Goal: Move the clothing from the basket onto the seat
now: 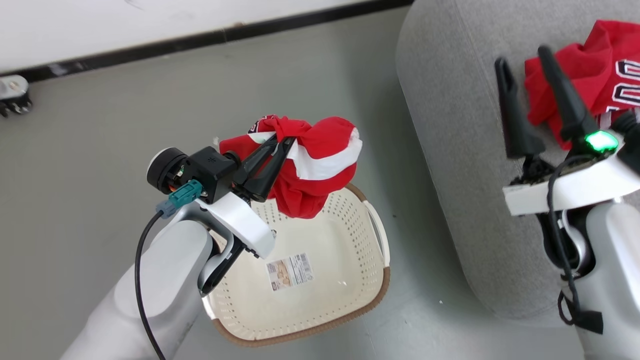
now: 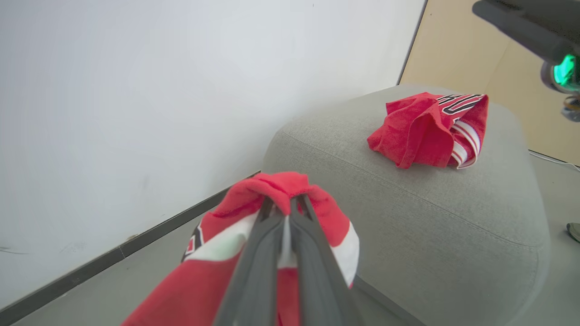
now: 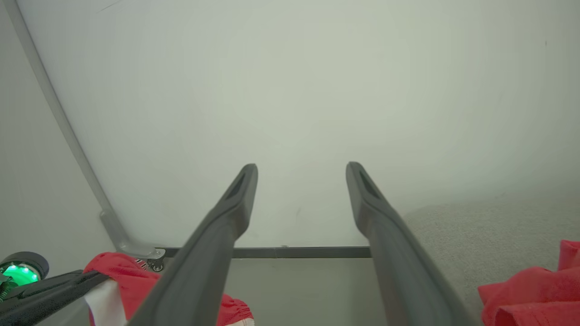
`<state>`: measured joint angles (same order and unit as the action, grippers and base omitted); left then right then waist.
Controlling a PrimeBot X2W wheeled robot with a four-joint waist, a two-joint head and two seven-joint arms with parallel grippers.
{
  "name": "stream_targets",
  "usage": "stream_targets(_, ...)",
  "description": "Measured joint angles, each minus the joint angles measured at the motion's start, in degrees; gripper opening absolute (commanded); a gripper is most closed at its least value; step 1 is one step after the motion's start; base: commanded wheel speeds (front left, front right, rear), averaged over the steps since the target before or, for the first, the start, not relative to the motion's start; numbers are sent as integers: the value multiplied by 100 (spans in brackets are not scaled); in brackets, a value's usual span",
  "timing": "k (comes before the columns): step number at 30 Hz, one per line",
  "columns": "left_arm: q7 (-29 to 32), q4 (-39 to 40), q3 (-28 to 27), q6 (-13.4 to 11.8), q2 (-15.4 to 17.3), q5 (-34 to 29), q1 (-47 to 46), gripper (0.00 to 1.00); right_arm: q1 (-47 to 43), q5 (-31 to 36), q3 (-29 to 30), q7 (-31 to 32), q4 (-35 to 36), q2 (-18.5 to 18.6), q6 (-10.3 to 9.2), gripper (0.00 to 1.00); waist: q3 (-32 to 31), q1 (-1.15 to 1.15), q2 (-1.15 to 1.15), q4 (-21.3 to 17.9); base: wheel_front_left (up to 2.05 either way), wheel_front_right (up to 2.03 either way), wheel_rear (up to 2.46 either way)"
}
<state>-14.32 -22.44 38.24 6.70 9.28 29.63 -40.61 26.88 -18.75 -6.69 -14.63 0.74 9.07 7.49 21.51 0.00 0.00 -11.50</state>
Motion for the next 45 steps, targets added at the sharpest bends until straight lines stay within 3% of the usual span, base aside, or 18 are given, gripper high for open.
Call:
stream_targets(16,-14,645,-149,-108,-32,-51,371,0,-677,-163,-416,0,-202,192,0,100,-854,0,0,366,0,0,0)
stream_targets(33,-11,652,-14,-107,-100,9,621,0,-1030,-544,-1979,1,-335,420,0,100,-1463,0,0,678,0,0,0)
stream_targets(45,86,731,152,-100,-208,8,618,0,-986,-449,-3053,1,-598,734,2,100,-1642,0,0,917,0,0,0)
